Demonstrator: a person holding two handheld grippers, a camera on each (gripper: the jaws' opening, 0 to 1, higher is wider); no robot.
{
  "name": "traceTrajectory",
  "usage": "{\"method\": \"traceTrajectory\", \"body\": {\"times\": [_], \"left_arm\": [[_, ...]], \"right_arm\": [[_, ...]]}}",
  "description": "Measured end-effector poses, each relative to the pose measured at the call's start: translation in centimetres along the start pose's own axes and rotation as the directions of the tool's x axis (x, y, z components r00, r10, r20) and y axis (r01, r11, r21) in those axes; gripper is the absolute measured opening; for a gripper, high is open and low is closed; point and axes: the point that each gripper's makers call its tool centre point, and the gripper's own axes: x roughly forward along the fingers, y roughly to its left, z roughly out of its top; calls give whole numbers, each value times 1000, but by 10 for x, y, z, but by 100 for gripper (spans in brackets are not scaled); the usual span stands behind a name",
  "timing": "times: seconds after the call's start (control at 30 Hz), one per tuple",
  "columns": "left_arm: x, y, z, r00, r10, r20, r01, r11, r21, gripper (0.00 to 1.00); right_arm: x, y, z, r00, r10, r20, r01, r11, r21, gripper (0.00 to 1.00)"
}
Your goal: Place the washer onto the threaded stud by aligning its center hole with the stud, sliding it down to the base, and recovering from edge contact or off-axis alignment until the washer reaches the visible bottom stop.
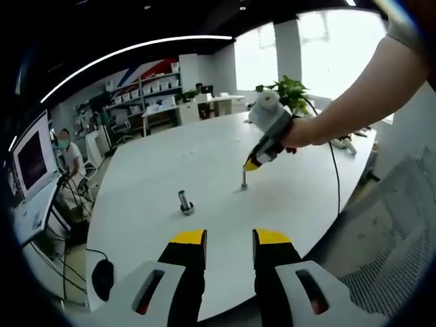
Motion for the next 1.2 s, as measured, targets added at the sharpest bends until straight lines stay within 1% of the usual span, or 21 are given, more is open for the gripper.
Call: {"method": "traceTrajectory", "body": {"times": [0.13, 0.33, 0.43, 0.63, 0.77, 0.8, 0.97, 1.2], "left_arm": [[0, 0, 0, 1000, 1, 2, -1, 1000, 1, 25], [0, 0, 0, 1000, 1, 1, -1, 1000, 2, 25], [0, 0, 0, 1000, 2, 2, -2, 1000, 1, 25], [0, 0, 0, 1000, 0, -2, 0, 1000, 2, 25], [0, 0, 0, 1000, 2, -2, -2, 1000, 1, 25], [0, 0, -1, 1000, 1, -3, -1, 1000, 1, 25], [0, 0, 0, 1000, 4, -3, -4, 1000, 1, 25], [1, 0, -1, 1000, 1, -5, -1, 1000, 2, 25]], "right_arm": [[2, 1, -2, 1000, 3, -21, -3, 1000, -20, 14], [7, -1, -4, 999, 8, -48, -10, 1000, -25, 14], [8, 0, -2, 999, 11, -49, -12, 999, -32, 14], [12, 2, -4, 997, 19, -74, -23, 999, -49, 14], [14, 1, -4, 997, 22, -71, -25, 999, -36, 14], [14, 2, -5, 996, 30, -80, -32, 999, -24, 14], [15, 1, -4, 996, 32, -80, -34, 999, -19, 14], [13, 3, -7, 995, 37, -89, -41, 998, -40, 14]]}}
